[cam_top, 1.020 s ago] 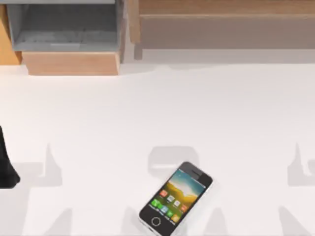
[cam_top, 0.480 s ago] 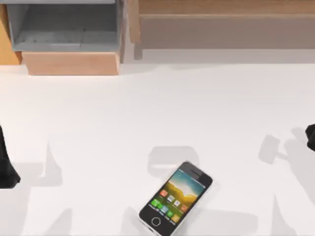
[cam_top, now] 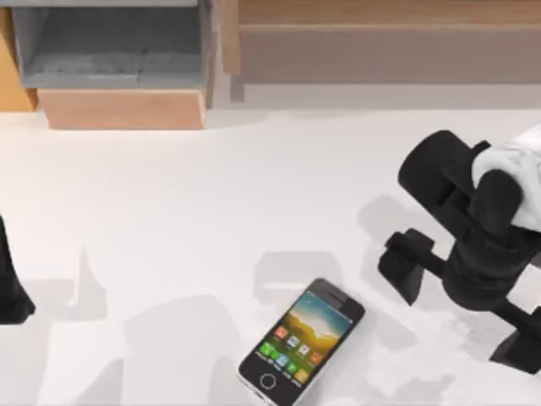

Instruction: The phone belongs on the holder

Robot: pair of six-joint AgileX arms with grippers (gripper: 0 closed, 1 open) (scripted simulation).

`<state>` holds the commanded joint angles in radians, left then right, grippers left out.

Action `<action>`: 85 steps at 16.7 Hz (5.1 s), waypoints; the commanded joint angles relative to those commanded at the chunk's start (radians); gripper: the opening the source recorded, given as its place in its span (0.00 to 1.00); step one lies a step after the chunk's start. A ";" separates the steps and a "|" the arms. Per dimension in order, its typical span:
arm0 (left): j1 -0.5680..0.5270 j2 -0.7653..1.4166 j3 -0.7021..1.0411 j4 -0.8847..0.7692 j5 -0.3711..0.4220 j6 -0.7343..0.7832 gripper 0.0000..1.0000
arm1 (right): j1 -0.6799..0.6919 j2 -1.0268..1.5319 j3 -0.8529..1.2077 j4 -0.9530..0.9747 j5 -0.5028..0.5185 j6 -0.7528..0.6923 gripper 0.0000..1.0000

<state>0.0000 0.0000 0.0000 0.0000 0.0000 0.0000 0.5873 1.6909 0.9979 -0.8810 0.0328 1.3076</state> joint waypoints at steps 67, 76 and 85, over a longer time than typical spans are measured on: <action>0.000 0.000 0.000 0.000 0.000 0.000 1.00 | 0.200 0.258 0.427 0.010 -0.087 0.166 0.00; 0.000 0.000 0.000 0.000 0.000 0.000 1.00 | -0.362 -0.097 0.261 0.137 -0.424 -0.433 0.00; 0.000 0.000 0.000 0.000 0.000 0.000 1.00 | -1.102 -0.407 -0.006 0.277 -0.771 -1.283 0.00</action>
<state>0.0000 0.0000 0.0000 0.0000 0.0000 0.0000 -0.5144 1.2837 0.9917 -0.6042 -0.7381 0.0251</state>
